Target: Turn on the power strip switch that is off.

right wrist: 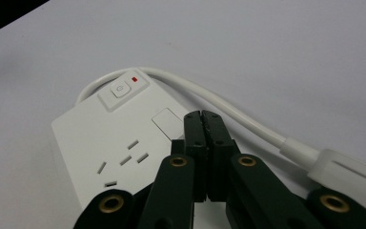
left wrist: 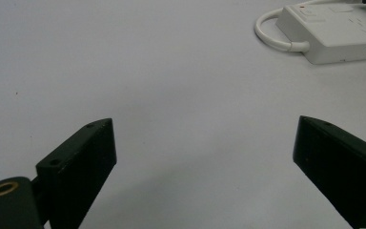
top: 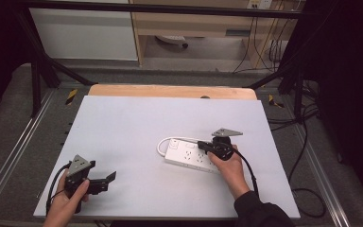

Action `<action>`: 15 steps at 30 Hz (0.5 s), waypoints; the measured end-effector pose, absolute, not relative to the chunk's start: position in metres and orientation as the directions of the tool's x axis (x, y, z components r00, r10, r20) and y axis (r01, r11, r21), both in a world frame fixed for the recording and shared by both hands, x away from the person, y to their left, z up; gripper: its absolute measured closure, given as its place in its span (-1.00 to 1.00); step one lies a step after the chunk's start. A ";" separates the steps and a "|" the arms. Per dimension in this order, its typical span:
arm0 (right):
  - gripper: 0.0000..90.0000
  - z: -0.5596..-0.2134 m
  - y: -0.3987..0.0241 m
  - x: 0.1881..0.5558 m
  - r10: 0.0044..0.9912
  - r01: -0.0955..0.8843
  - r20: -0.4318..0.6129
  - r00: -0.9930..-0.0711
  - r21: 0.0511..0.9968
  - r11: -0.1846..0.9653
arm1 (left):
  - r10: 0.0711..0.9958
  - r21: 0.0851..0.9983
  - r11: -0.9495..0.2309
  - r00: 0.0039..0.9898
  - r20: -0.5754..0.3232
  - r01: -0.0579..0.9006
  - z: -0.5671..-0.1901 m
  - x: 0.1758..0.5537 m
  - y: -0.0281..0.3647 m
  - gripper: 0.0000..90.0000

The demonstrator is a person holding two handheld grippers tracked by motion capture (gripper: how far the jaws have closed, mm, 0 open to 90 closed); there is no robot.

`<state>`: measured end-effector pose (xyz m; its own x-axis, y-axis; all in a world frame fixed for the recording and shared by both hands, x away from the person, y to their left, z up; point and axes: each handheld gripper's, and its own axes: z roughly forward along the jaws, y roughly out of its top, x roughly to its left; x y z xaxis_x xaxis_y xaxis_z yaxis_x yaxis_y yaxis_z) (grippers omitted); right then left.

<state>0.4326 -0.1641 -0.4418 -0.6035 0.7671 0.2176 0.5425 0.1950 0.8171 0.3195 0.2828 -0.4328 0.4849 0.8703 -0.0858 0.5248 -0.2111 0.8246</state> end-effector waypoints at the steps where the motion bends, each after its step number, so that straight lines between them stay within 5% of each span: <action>1: 0.99 -0.441 -0.164 0.432 0.768 0.544 0.220 -0.601 0.817 0.192 | 0.870 0.825 -0.210 0.485 -0.087 0.524 -0.433 0.319 0.283 -0.84; 15: 0.66 -0.432 -0.168 0.429 0.768 0.525 0.232 -0.597 0.837 0.155 | 0.869 0.827 -0.203 0.485 -0.094 0.524 -0.433 0.319 0.283 -0.84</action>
<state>0.4287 -0.1677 -0.4321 -0.5967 0.7682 0.2321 0.5252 0.1552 0.8367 0.3190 0.2826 -0.4329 0.4852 0.8693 -0.0944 0.5239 -0.2026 0.8273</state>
